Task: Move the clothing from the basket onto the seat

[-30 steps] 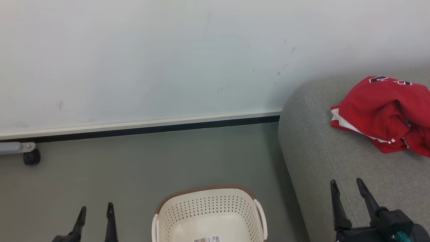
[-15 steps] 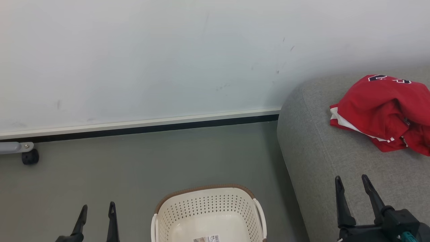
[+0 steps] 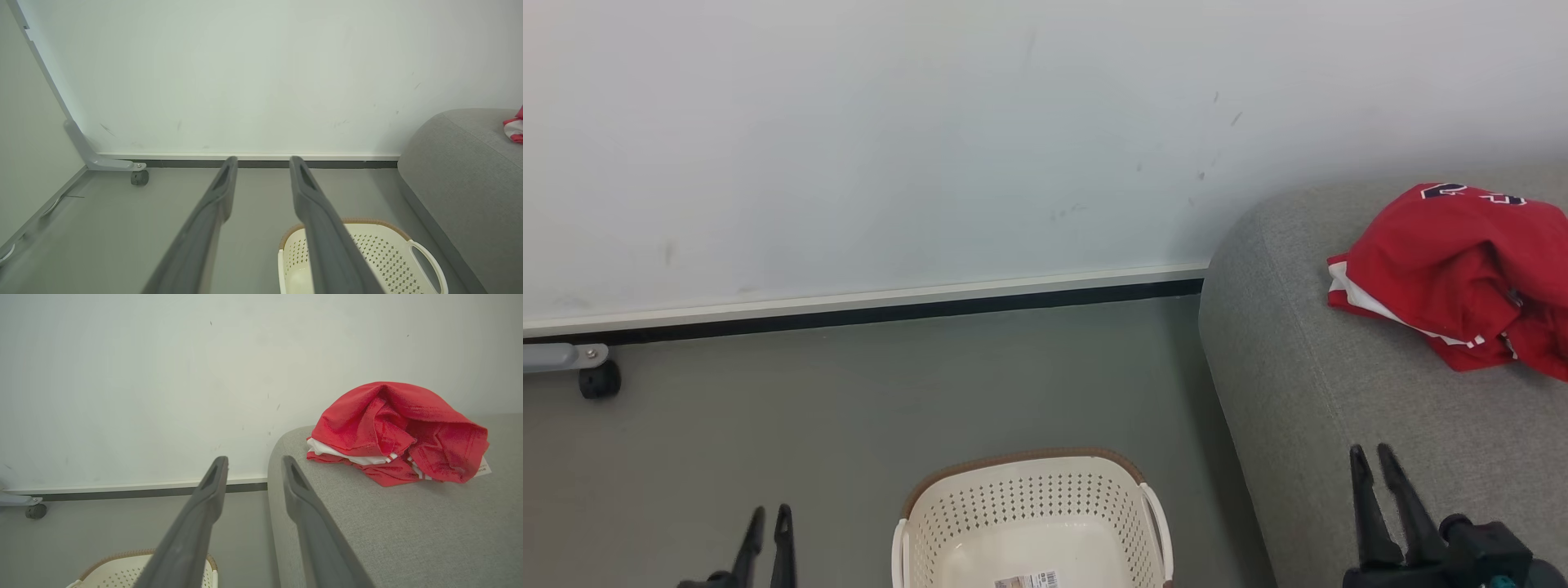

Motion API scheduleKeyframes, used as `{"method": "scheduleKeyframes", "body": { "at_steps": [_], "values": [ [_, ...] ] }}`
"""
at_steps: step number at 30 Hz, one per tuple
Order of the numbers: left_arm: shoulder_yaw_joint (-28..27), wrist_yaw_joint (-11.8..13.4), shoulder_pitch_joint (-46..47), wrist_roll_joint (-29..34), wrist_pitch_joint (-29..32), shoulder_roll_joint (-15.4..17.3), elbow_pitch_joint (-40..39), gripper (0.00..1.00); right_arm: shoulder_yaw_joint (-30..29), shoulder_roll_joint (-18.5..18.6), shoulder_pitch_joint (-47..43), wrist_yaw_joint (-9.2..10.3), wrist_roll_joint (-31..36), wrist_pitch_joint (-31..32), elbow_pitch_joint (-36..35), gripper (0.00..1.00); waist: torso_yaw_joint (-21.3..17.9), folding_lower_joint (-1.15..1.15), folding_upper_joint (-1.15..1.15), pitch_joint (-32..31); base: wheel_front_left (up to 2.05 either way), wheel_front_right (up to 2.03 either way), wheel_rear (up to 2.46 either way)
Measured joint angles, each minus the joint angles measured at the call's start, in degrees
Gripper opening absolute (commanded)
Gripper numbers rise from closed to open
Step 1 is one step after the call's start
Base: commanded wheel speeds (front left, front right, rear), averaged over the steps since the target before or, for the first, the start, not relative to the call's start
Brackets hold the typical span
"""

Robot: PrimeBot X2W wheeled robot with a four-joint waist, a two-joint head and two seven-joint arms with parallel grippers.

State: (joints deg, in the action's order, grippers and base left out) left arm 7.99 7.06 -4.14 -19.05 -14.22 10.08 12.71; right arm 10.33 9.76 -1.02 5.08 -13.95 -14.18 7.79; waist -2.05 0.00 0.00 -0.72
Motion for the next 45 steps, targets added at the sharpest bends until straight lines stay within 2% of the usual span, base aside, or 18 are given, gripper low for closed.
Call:
{"method": "scheduleKeyframes", "body": {
  "at_steps": [9,45],
  "values": [
    [-0.36,-0.59,-0.99,-2.52,1.09,-1.16,2.03,0.0,-0.66,-1.12,-1.51,-0.56,-2.23,1.0,2.35,0.0,0.13,0.0,0.0,0.05,0.0,0.0,0.0],
    [-5.38,-5.64,1.92,-28.88,9.04,-3.45,3.09,0.0,-7.35,-3.39,0.99,-4.68,-31.29,8.92,5.31,0.0,0.85,0.01,0.0,0.32,0.0,0.0,0.0]
  ]
}}
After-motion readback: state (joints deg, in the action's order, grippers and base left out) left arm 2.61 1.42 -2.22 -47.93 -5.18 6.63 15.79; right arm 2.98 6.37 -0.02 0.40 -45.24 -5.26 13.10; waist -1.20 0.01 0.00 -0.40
